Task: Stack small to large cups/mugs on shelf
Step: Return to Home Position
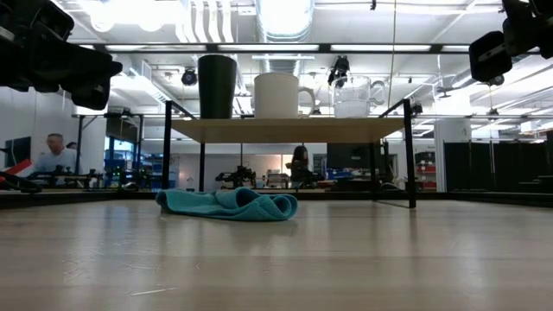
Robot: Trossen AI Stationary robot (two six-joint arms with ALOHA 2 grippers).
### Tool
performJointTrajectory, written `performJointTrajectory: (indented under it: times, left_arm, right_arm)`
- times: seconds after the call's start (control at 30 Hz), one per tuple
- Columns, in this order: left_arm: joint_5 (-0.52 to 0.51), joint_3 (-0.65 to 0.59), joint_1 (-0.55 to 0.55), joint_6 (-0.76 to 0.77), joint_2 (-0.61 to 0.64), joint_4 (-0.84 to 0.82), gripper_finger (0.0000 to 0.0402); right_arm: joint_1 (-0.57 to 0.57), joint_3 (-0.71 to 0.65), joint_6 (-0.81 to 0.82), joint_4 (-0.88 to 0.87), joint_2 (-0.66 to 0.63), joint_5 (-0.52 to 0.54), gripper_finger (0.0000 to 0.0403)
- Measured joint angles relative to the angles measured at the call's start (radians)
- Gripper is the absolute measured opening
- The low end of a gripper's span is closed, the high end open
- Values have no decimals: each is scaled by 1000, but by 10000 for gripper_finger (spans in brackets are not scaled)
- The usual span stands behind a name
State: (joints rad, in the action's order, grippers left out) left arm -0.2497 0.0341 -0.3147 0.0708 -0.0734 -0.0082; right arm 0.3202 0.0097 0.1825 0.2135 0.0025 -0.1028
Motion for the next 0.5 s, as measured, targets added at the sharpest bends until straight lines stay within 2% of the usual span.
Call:
performJointTrajectory:
  times: [0.5]
  left_arm:
    - [0, 0, 0, 0, 0, 0, 75]
  right_arm:
    - [0, 0, 0, 0, 0, 0, 69]
